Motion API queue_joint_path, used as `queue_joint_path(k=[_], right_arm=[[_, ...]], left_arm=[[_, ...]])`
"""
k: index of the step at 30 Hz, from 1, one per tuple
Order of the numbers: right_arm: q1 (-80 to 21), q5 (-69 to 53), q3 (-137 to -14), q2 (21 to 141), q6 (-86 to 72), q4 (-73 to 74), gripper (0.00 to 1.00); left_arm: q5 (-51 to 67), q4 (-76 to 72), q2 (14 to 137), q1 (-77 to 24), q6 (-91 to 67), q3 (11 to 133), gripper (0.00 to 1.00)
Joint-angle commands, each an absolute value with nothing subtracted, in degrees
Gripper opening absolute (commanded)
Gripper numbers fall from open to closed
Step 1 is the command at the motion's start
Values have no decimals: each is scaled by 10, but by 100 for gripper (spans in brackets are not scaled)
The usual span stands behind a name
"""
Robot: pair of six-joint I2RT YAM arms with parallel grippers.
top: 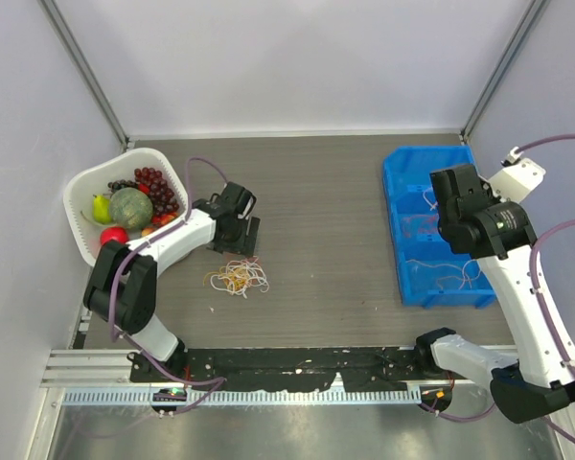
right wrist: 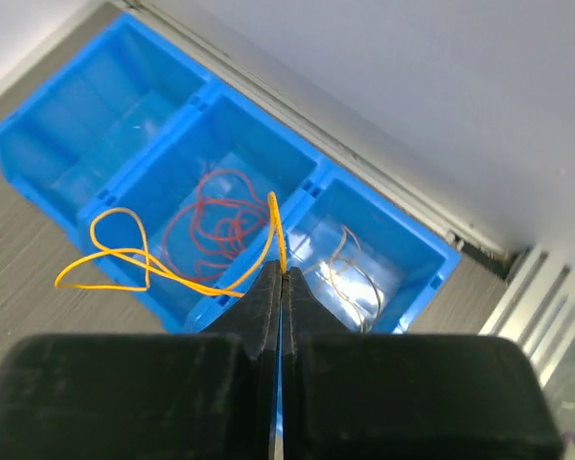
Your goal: Untangle the cables
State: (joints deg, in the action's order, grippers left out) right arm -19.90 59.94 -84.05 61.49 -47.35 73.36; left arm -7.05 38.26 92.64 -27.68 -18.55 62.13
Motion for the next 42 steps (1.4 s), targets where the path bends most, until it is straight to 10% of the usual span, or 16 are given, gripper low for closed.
queue_joint_path(k=[1, 20, 24, 28, 42], right_arm=[[-125, 530, -809, 596, -567, 865, 1], [64, 365, -573, 651, -409, 615, 2], [65, 346, -591, 642, -387, 609, 41], [61, 340, -634, 644, -346, 620, 58], [-292, -142, -727, 896, 40, 167, 66]], left_arm=[[-75, 390, 892, -274, -166, 624, 76], [-65, 402, 865, -275, -165, 611, 80], [-47, 410, 846, -275, -170, 612, 83], [-54, 414, 830, -274, -171, 611, 86], [-62, 398, 773, -274, -200, 563, 86]])
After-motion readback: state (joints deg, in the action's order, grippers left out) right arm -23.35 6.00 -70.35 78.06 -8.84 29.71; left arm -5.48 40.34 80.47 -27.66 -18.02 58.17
